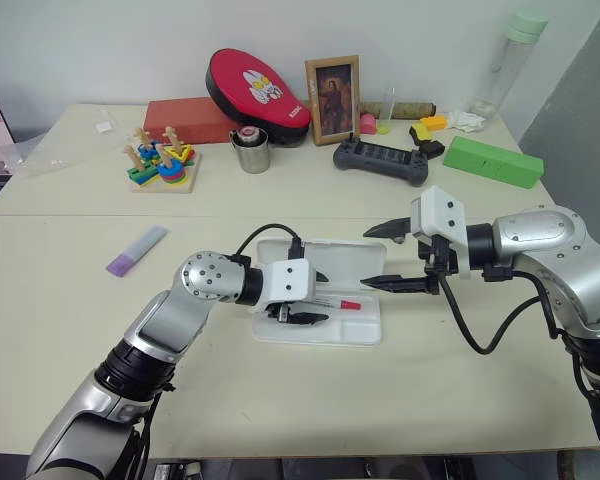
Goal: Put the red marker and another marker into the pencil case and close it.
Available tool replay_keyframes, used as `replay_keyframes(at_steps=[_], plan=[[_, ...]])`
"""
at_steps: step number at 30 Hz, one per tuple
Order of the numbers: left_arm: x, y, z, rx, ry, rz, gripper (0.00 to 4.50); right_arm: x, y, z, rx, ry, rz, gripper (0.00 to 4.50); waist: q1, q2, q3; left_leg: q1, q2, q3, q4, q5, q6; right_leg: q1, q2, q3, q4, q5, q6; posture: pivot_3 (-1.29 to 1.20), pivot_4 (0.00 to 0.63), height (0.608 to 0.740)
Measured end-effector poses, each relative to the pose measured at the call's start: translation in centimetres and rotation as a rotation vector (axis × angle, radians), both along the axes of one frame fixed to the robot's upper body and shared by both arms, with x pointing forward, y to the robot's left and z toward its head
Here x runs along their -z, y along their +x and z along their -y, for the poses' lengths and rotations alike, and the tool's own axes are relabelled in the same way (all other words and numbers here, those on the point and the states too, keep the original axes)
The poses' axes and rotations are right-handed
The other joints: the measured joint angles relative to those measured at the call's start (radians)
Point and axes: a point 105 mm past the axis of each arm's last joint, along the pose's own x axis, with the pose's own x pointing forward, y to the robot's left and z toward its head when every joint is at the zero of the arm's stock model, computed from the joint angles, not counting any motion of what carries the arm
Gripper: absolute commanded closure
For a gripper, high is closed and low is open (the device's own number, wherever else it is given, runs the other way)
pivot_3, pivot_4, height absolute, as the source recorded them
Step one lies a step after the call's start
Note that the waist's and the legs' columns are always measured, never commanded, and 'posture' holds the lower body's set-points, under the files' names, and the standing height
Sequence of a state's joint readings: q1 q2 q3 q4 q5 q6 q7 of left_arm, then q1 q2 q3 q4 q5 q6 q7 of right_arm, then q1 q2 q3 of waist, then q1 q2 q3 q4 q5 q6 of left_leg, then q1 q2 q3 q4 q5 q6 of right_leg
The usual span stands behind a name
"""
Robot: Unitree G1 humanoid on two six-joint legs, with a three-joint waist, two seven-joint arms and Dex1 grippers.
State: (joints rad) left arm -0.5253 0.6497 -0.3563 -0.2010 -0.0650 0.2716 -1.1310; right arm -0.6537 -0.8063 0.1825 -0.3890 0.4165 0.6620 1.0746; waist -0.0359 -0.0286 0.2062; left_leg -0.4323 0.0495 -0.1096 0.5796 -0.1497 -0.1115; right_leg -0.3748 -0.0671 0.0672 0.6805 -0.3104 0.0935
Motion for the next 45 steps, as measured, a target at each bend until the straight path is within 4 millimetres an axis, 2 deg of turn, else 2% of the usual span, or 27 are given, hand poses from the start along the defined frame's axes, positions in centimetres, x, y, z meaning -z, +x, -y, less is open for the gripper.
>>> replay_keyframes(at_steps=[2,9,13,16,21,24,30,36,41,45], plan=[[-0.9,-0.2,0.0,-0.003,-0.022,0.008,0.07,0.0,0.0,0.0,0.0,0.001,0.0,0.66,0.0,0.0,0.0,0.0,0.0,0.0,0.0,0.0,0.0,0.0,0.0,0.0,0.0,0.0,0.0,0.0,0.15,0.74],[-3.2,-1.2,-1.1,-0.055,-0.082,-0.018,0.07,0.0,0.0,-0.1,0.0,0.005,-0.001,0.66,-0.002,0.0,0.0,0.0,0.0,0.0,0.0,0.0,0.0,0.0,0.0,0.0,0.0,0.0,0.0,0.0,0.15,0.74],[-6.3,-2.5,-4.5,-0.178,-0.173,-0.093,0.07,-0.2,0.0,0.1,0.002,0.008,0.001,0.66,-0.016,0.0,0.0,0.0,0.0,-0.001,-0.001,0.0,0.0,0.0,0.0,-0.001,0.0,0.0,0.0,0.0,0.15,0.74],[-8.7,-2.9,-6.2,-0.266,-0.255,-0.088,0.07,-0.2,-0.1,0.0,-0.012,0.015,-0.005,0.66,-0.019,0.0,0.0,0.0,0.0,-0.001,0.001,0.0,0.0,0.001,0.0,-0.001,0.0,0.0,0.0,0.0,0.15,0.74],[-10.6,-0.9,-11.4,-0.562,-0.315,-0.009,0.07,-0.5,-0.5,-0.3,-0.051,0.031,-0.003,0.66,-0.02,0.0,0.0,0.0,0.0,-0.002,0.003,0.0,0.0,0.001,0.0,-0.001,0.0,0.0,0.0,0.0,0.15,0.74],[-9.6,0.0,-13.6,-0.692,-0.289,0.003,0.07,-0.6,-0.7,-0.6,-0.072,0.042,-0.001,0.66,-0.02,0.0,0.0,0.0,0.0,-0.001,0.003,0.0,0.0,0.001,0.0,-0.001,0.0,0.0,0.0,0.0,0.15,0.74],[-5.5,2.1,-19.4,-0.966,-0.201,0.003,0.07,-1.9,-0.8,-2.3,-0.131,0.083,0.067,0.66,-0.02,0.0,0.0,0.0,0.0,-0.001,0.003,0.0,0.0,0.001,0.0,-0.001,0.001,0.0,0.0,0.0,0.15,0.74],[-2.6,3.8,-23.2,-1.13,-0.171,0.016,0.07,-1.5,-0.3,-3.1,-0.119,0.073,0.084,0.66,-0.014,0.0,0.0,0.0,0.0,-0.001,0.002,0.0,0.0,0.0,0.0,-0.001,0.0,0.0,0.0,0.0,0.15,0.74],[-1.7,5.3,-26.0,-1.222,-0.18,0.037,0.07,-1.1,0.0,-2.9,-0.1,0.056,0.092,0.66,-0.012,0.0,0.0,0.0,0.0,-0.001,0.002,0.0,0.0,0.0,0.0,-0.001,0.0,0.0,0.0,0.0,0.15,0.74],[-0.6,5.8,-27.6,-1.259,-0.187,0.011,0.07,-0.3,0.2,-3.0,-0.083,0.014,0.095,0.66,-0.014,0.0,0.0,0.0,0.0,-0.001,0.002,0.0,0.0,0.0,0.0,-0.001,0.001,0.0,0.0,0.0,0.15,0.74]])
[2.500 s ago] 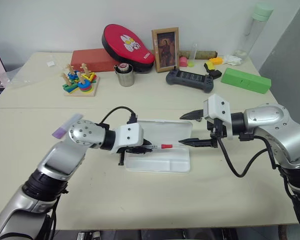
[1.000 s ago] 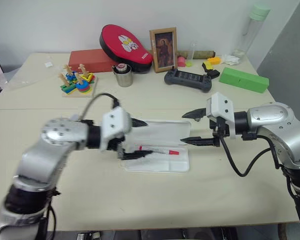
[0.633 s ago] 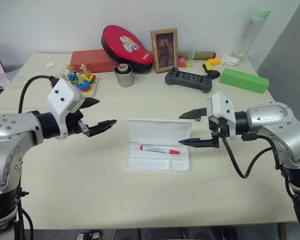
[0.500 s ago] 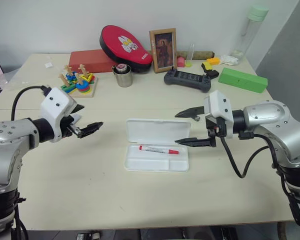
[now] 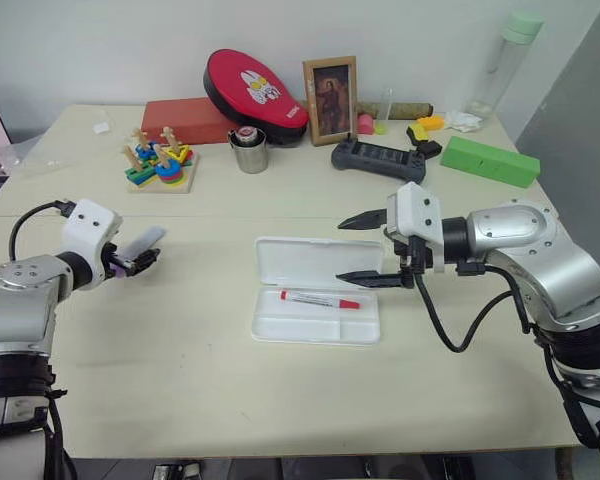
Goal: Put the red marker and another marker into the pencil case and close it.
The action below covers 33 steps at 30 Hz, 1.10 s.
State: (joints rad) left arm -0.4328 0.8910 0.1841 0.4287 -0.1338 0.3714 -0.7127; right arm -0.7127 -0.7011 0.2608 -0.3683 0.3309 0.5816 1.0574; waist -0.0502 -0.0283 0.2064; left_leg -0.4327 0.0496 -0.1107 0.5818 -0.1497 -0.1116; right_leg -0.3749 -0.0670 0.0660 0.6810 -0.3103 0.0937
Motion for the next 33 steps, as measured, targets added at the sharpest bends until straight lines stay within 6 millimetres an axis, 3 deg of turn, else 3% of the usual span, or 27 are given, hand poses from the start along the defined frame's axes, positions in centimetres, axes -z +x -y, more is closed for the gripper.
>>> replay_keyframes(at_steps=[15,19,30,33], plan=[[1.5,2.0,-1.1,-0.005,-0.07,-0.034,0.07,1.2,0.6,0.2,0.06,-0.057,-0.03,0.66,0.003,0.0,0.0,0.0,0.0,0.0,0.0,0.0,0.0,0.001,0.0,0.0,0.001,0.0,0.0,0.0,0.15,0.74],[1.8,2.3,-0.9,-0.011,-0.111,-0.045,0.64,1.2,0.6,0.3,0.064,-0.061,-0.027,0.66,0.006,0.001,-0.001,0.001,0.0,0.0,0.001,0.0,0.0,0.002,0.0,0.0,0.001,0.0,0.0,0.0,0.15,0.74],[2.2,2.2,-0.6,0.01,-0.137,-0.073,2.89,1.2,0.6,0.3,0.065,-0.062,-0.026,0.66,-0.001,0.001,-0.001,0.001,0.0,0.0,0.001,0.001,0.0,0.002,0.0,0.0,0.002,0.0,0.001,0.0,0.15,0.74],[2.2,2.2,-0.6,0.009,-0.14,-0.074,3.31,1.2,0.6,0.3,0.065,-0.063,-0.026,0.66,-0.003,0.001,-0.001,0.001,0.0,0.0,0.001,0.001,0.0,0.002,0.0,0.0,0.002,0.0,0.001,0.0,0.15,0.74]])
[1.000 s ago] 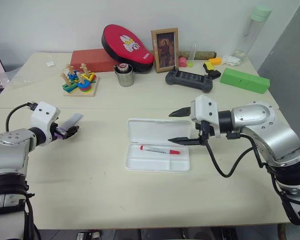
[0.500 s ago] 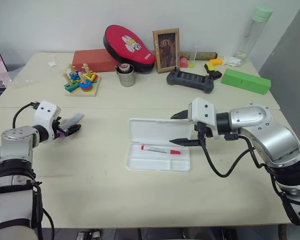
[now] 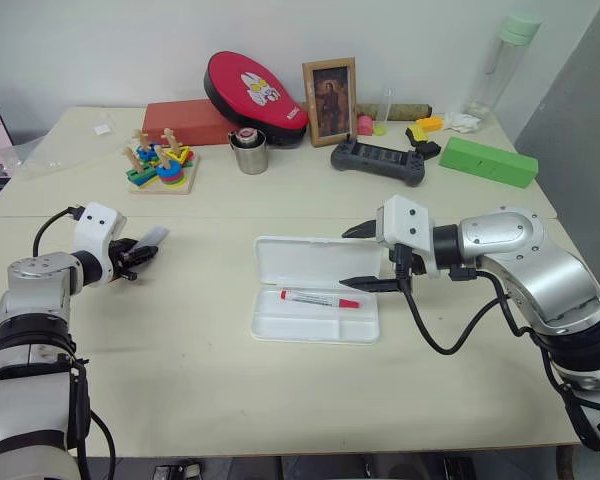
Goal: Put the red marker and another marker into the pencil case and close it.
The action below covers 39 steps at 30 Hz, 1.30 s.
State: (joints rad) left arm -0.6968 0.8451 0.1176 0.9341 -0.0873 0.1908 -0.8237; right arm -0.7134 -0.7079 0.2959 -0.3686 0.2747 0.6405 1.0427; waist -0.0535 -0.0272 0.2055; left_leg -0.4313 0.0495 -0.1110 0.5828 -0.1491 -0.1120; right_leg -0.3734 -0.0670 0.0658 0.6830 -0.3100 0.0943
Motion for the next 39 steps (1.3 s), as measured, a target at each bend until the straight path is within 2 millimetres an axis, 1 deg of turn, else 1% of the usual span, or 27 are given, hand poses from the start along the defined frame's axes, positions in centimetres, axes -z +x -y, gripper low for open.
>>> replay_keyframes(at_steps=[20,25,28,32,34,35,36,37,39], plan=[[-0.2,-0.1,0.0,-0.008,0.025,0.014,3.31,0.0,0.0,0.0,-0.003,-0.001,0.0,0.66,-0.002,0.0,0.0,0.0,0.0,0.0,0.0,0.0,0.0,0.0,0.0,0.0,0.0,0.0,0.0,0.0,0.15,0.74],[-0.6,-0.4,1.1,0.034,0.045,0.021,3.31,0.0,0.0,0.2,0.0,-0.008,0.003,0.66,-0.001,0.0,0.0,-0.001,0.0,0.0,-0.001,0.0,0.0,-0.001,0.0,0.0,-0.001,0.0,0.0,0.0,0.15,0.74],[-1.5,-0.4,2.1,0.071,0.046,0.041,3.31,0.1,0.0,0.3,0.002,-0.011,0.001,0.66,0.0,0.0,0.0,-0.001,0.0,0.0,-0.001,0.0,0.0,-0.001,0.0,0.0,-0.001,0.0,0.0,0.0,0.15,0.74],[-3.5,-0.6,3.4,0.106,0.043,0.097,3.31,0.1,0.0,0.4,-0.002,-0.015,0.005,0.66,-0.002,0.0,0.0,-0.001,0.0,0.0,-0.002,0.0,0.0,-0.001,0.0,0.0,-0.001,0.0,0.0,0.0,0.15,0.74],[-4.0,-0.8,4.0,0.123,0.053,0.104,3.31,0.1,-0.1,0.4,-0.006,-0.018,0.005,0.66,-0.002,0.0,0.0,-0.001,0.0,0.0,-0.002,0.0,0.0,-0.001,0.0,0.0,-0.001,0.0,0.0,0.0,0.15,0.74],[-4.4,-1.1,4.7,0.143,0.045,0.111,3.31,0.1,-0.1,0.5,-0.007,-0.02,0.003,0.66,-0.003,0.0,0.0,-0.001,0.0,0.0,-0.002,0.0,0.0,-0.001,0.0,0.0,-0.002,0.0,0.0,0.0,0.15,0.74],[-5.2,-1.3,5.7,0.179,0.039,0.126,3.31,0.2,-0.1,0.5,-0.005,-0.021,0.002,0.66,-0.002,-0.001,0.0,-0.001,0.0,0.0,-0.002,0.0,0.0,-0.001,0.0,0.0,-0.002,0.0,0.0,0.0,0.15,0.74],[-6.5,-1.5,6.8,0.217,0.038,0.158,3.31,0.2,0.0,0.5,-0.005,-0.019,0.0,0.66,0.001,-0.001,0.0,-0.001,0.0,0.0,-0.002,0.0,0.0,-0.001,0.0,0.0,-0.002,0.0,0.0,0.0,0.15,0.74],[-8.1,-1.9,7.7,0.251,0.049,0.195,3.31,0.1,0.0,0.4,-0.005,-0.003,-0.012,0.66,0.0,-0.001,0.0,-0.001,0.0,0.0,-0.002,0.0,0.0,-0.001,0.0,0.0,-0.002,0.0,0.0,0.0,0.15,0.74]])
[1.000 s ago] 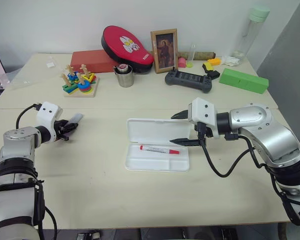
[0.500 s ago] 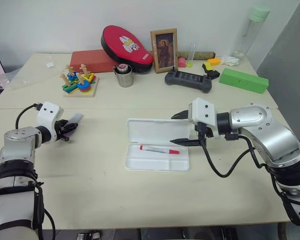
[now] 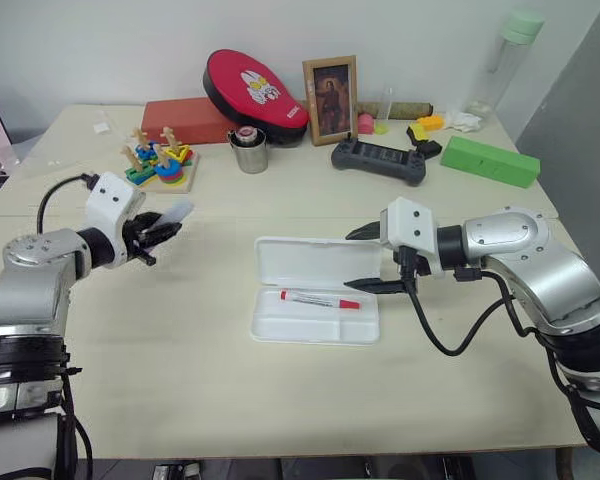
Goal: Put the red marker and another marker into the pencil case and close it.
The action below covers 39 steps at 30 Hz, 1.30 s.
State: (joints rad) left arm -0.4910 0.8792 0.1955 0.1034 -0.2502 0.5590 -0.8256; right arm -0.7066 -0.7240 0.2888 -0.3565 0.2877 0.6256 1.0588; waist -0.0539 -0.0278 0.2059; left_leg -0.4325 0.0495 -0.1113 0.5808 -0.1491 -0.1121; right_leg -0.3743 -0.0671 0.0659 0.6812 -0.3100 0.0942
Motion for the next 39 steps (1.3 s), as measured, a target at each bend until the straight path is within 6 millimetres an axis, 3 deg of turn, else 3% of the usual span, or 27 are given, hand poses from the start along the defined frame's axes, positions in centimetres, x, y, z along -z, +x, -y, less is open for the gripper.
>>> replay_keyframes(at_steps=[3,9,18,26,30,39], plan=[[-1.3,-0.5,0.8,0.028,0.012,0.024,3.31,-0.6,0.1,0.1,0.013,0.037,-0.008,0.66,-0.001,0.0,0.0,0.0,0.0,0.0,0.0,0.0,0.0,0.0,0.0,0.0,0.0,0.0,0.0,0.0,0.15,0.74],[-1.8,-1.2,2.2,0.078,0.004,0.015,3.31,-1.4,0.1,0.1,0.015,0.069,-0.011,0.66,-0.002,0.0,0.0,0.0,0.0,0.0,0.0,0.0,0.0,0.0,0.0,0.0,0.0,0.0,0.0,0.0,0.15,0.74],[-5.7,-2.3,5.6,0.223,0.023,0.11,3.31,-2.1,0.0,0.0,0.007,0.105,-0.023,0.66,-0.002,0.0,0.0,0.0,0.0,0.0,-0.001,0.0,0.0,0.0,0.0,0.0,-0.001,0.0,0.0,0.0,0.15,0.74],[-7.6,-3.3,7.9,0.327,0.014,0.155,3.31,-2.8,0.5,0.0,0.023,0.131,-0.01,0.66,-0.002,0.0,0.0,0.0,0.0,0.0,-0.001,0.0,0.0,-0.001,0.0,0.0,-0.001,0.0,0.0,0.0,0.15,0.74],[-7.8,-4.0,9.8,0.402,0.013,0.153,3.31,-3.2,0.8,0.3,0.039,0.137,0.003,0.66,-0.002,0.0,0.0,0.0,0.0,0.0,-0.002,0.0,0.0,0.0,0.0,0.0,-0.001,0.0,0.0,0.0,0.15,0.74],[-5.7,-5.6,14.6,0.614,0.005,0.074,3.31,-2.9,1.3,1.6,0.067,0.077,0.03,0.66,0.0,0.0,0.0,0.0,0.0,0.0,-0.002,0.0,0.0,0.0,0.0,0.0,-0.001,0.0,0.0,0.0,0.15,0.74]])
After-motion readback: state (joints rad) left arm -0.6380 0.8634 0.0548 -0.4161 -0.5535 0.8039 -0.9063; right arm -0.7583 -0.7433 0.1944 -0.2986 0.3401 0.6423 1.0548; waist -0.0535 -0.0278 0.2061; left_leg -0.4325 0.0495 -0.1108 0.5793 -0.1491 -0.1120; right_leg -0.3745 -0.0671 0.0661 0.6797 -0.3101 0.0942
